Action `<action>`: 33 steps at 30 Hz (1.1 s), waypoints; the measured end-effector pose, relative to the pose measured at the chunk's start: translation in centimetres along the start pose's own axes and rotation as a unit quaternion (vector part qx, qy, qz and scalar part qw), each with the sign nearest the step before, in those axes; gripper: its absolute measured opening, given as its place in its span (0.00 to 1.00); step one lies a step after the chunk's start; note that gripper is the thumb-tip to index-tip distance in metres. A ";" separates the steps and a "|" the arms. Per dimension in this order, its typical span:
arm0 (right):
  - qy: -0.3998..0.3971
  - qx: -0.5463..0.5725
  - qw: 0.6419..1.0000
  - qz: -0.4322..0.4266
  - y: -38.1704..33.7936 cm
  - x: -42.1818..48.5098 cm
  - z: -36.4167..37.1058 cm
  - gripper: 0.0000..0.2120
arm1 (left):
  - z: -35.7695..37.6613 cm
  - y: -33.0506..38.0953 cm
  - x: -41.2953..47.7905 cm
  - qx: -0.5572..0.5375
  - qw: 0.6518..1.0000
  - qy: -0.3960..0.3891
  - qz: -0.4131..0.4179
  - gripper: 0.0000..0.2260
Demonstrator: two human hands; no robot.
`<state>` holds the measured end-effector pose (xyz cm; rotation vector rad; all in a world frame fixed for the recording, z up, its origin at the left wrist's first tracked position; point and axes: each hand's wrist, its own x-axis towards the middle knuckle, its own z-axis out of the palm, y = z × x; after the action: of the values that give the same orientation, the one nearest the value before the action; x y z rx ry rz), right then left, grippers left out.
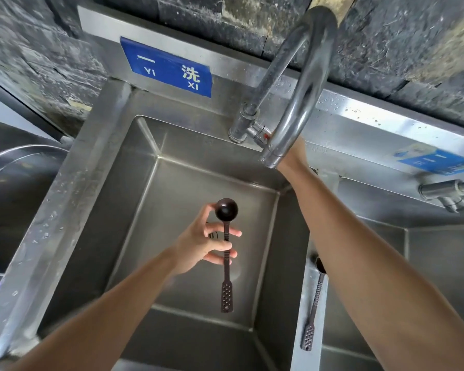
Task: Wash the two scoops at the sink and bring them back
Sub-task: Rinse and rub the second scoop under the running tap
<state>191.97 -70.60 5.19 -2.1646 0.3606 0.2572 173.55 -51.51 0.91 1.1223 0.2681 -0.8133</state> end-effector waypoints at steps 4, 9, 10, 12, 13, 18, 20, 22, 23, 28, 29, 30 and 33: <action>0.017 -0.100 0.995 -0.005 -0.7 -0.7 -0.2 0.12 | 0.5 -0.3 -1.1 -0.008 1.000 -0.004 0.003 0.25; -0.011 -0.073 0.996 0.050 -1.6 -1.1 -0.2 0.12 | 0.8 -0.2 -2.3 -0.019 1.000 -0.007 0.010 0.27; -0.012 -0.056 0.997 0.058 -1.7 -1.2 -0.2 0.10 | 1.0 -0.1 -2.5 -0.023 1.000 -0.005 0.012 0.28; -0.007 -0.020 0.997 0.070 -1.7 -1.3 -0.2 0.04 | 1.3 0.1 -2.8 -0.029 0.999 0.001 0.017 0.28; -0.003 -0.010 0.997 0.073 -1.7 -1.4 -0.1 0.05 | 1.4 0.2 -2.9 -0.034 0.999 0.004 0.021 0.28; -0.004 0.092 0.991 0.101 -1.4 -1.8 0.2 0.09 | 2.0 0.8 -3.4 -0.062 0.997 0.022 0.033 0.27; 0.005 0.115 0.986 0.117 -1.3 -1.9 0.4 0.12 | 2.2 0.9 -3.7 -0.060 0.997 0.025 0.034 0.27; 0.012 0.112 0.985 0.130 -1.3 -2.0 0.5 0.12 | 2.5 1.0 -3.9 -0.057 0.997 0.029 0.033 0.27; 0.014 0.079 0.989 0.121 -1.3 -1.9 0.5 0.12 | 2.6 1.1 -3.9 -0.057 0.997 0.033 0.033 0.27; 0.030 -0.122 0.992 0.022 -3.3 -1.1 1.0 0.08 | 3.1 1.2 -4.5 -0.056 0.995 0.075 0.020 0.26; 0.036 -0.117 0.992 0.014 -3.7 -0.9 1.2 0.10 | 3.1 1.2 -4.7 -0.060 0.995 0.078 0.018 0.26; 0.044 -0.108 0.993 0.016 -4.1 -0.8 1.3 0.10 | 3.1 1.2 -4.9 -0.063 0.995 0.078 0.017 0.26; 0.042 -0.096 0.994 0.035 -4.1 -0.8 1.4 0.08 | 2.9 1.2 -5.4 -0.062 0.995 0.082 0.014 0.27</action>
<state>192.55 -67.06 7.76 -2.3596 0.4785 0.2491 170.07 -51.47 6.15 1.0749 0.4338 -0.6717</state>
